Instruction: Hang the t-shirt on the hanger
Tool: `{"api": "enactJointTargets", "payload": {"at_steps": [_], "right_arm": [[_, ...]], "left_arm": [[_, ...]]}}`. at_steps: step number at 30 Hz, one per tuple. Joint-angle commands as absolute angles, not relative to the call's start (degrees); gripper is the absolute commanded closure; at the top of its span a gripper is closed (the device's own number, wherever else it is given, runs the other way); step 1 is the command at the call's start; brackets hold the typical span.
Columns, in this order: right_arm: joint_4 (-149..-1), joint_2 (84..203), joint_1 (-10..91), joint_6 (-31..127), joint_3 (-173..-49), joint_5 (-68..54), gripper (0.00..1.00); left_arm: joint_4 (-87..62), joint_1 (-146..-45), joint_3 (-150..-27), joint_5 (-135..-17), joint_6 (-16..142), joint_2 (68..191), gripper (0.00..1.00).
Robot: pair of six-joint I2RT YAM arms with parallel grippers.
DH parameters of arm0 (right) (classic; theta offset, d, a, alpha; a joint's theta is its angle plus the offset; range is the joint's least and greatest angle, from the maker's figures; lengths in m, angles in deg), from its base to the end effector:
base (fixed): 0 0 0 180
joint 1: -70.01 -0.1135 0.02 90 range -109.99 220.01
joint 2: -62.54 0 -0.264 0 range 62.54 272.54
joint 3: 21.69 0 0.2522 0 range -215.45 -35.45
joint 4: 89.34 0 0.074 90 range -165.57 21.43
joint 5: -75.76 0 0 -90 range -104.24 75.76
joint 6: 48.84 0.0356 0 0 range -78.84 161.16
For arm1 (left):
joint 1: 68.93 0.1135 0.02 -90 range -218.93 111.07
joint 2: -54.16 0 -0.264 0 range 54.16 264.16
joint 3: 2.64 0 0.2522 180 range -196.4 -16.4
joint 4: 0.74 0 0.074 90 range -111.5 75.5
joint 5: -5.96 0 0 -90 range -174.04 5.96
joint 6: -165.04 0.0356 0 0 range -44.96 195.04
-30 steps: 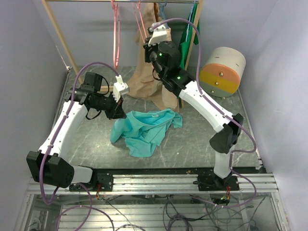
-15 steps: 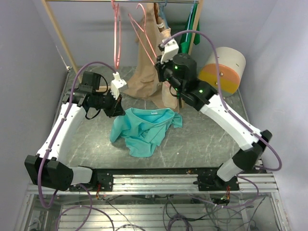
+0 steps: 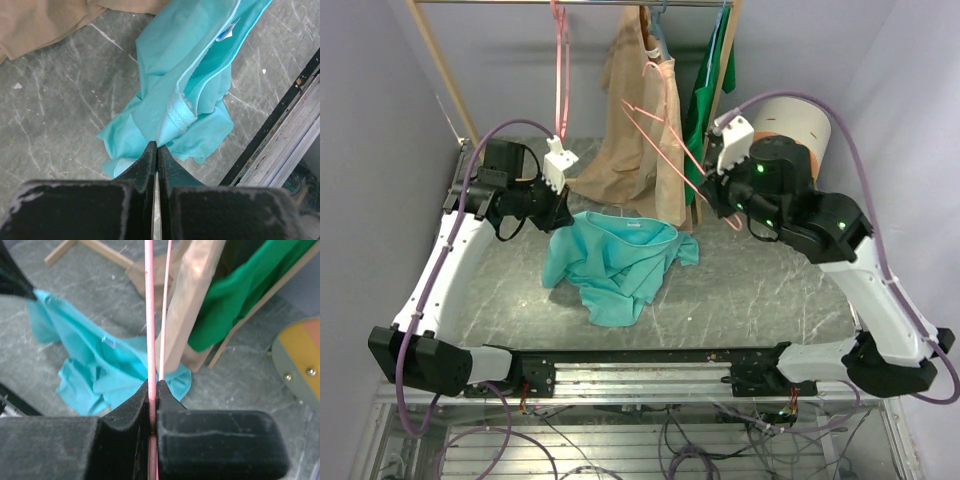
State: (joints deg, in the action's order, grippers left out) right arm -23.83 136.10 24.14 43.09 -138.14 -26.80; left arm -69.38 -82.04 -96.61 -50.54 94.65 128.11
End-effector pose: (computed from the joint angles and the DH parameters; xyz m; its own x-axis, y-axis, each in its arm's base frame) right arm 0.1660 0.1600 0.4965 -0.2865 -0.2482 -0.9254 -0.5515 0.8325 -0.0525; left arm 0.2415 -0.0764 0.3757 -0.5057 0.4051 -0.7617 0.7582 0.6300 -0.1683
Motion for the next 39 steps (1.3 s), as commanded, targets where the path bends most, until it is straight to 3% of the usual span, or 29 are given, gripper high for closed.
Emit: {"api": "enactJointTargets", "payload": {"at_steps": [1, 13, 23, 39], "right_arm": [[-11.3, 132.1, 24.1, 44.5, -140.5, -22.7, 1.00], [2.3, 126.8, 24.0, 34.0, -139.5, -9.8, 1.00], [3.4, 127.1, 24.1, 27.0, -136.5, -3.0, 1.00], [3.5, 128.7, 24.1, 18.9, -133.8, -2.7, 1.00]], "left_arm": [[-69.3, -82.6, -99.4, -53.0, 95.7, 129.5, 0.92], [-73.7, -82.7, -101.6, -52.9, 101.6, 131.9, 0.92], [-78.6, -82.7, -102.9, -52.3, 109.3, 132.1, 0.91], [-81.9, -82.8, -103.8, -50.4, 114.9, 131.0, 0.91]]}}
